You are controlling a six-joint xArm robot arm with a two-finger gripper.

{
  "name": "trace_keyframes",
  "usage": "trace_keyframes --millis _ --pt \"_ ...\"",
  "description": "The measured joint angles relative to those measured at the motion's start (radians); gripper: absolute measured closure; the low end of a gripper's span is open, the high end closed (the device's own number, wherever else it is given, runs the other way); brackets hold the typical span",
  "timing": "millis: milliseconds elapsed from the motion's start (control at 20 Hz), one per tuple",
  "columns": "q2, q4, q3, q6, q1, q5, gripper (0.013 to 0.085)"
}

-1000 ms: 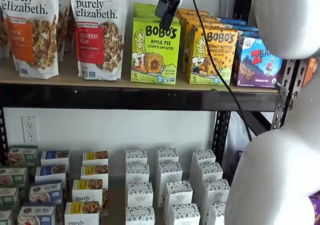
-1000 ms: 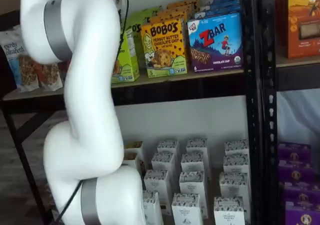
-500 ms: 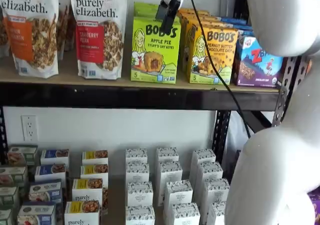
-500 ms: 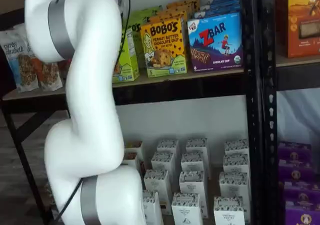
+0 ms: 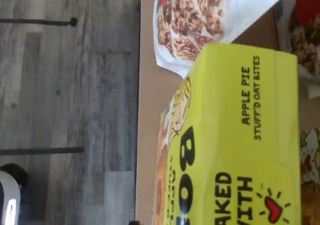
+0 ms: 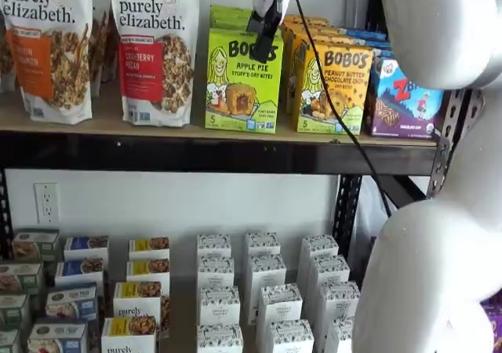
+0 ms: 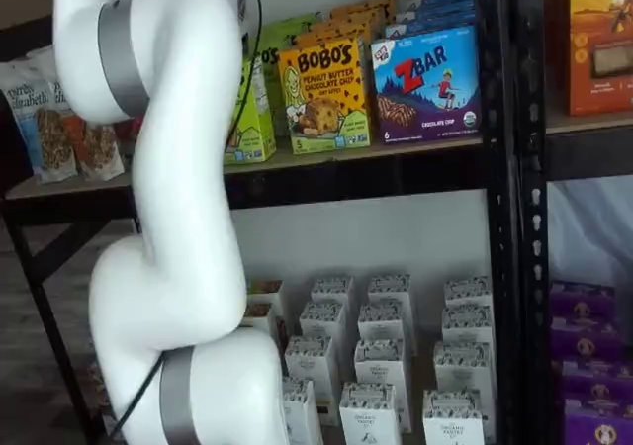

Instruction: Pick the green box on the top shelf, the fourth from the left

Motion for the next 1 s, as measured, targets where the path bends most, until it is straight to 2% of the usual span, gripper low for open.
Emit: trace_keyframes --millis 650,750,850,950,1000 --pt "-0.020 -0.018 0.065 -0.005 0.006 -0.063 0.0130" --pt "-0.021 -0.017 0.068 -0.007 0.005 -0.065 0.0210" --pt "-0.021 -0.015 0.070 -0.008 0.004 -0.064 0.0210" --pt "-0.022 -0.011 0.071 -0.010 0.002 -0.062 0.0290" --pt "-0.022 -0.010 0.070 -0.011 0.001 -0.062 0.0290"
